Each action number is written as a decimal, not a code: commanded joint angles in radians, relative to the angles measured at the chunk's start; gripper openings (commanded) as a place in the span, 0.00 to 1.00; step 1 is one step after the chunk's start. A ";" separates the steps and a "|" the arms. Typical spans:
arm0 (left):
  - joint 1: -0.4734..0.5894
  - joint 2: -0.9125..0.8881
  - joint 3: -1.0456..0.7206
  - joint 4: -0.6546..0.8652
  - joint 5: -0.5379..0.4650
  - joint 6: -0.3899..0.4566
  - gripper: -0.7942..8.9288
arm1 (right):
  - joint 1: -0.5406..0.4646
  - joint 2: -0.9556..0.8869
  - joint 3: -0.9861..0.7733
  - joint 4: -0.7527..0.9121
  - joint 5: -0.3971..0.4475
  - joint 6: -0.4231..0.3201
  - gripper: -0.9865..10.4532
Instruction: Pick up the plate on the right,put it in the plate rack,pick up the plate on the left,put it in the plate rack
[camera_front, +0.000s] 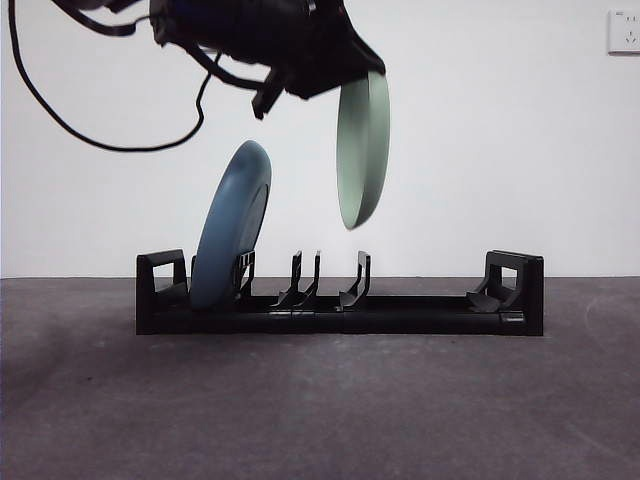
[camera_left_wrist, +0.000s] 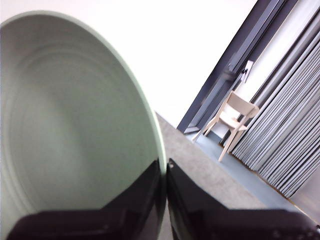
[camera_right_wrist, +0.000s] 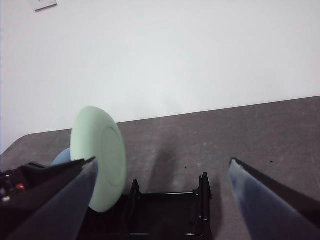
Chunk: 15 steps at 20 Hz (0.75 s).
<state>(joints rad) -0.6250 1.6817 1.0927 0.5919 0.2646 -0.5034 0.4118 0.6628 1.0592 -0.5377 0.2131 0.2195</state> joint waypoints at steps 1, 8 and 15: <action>-0.002 0.031 -0.005 0.005 -0.002 0.000 0.07 | 0.000 0.005 -0.004 0.004 0.003 -0.008 0.47; -0.001 0.067 -0.005 -0.010 -0.002 0.009 0.07 | 0.000 0.011 -0.004 -0.010 0.003 -0.008 0.47; -0.002 0.087 -0.005 -0.111 -0.012 0.076 0.07 | 0.000 0.016 -0.004 -0.018 0.003 -0.008 0.47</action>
<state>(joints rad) -0.6247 1.7557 1.0927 0.4789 0.2531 -0.4656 0.4118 0.6769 1.0592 -0.5602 0.2127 0.2192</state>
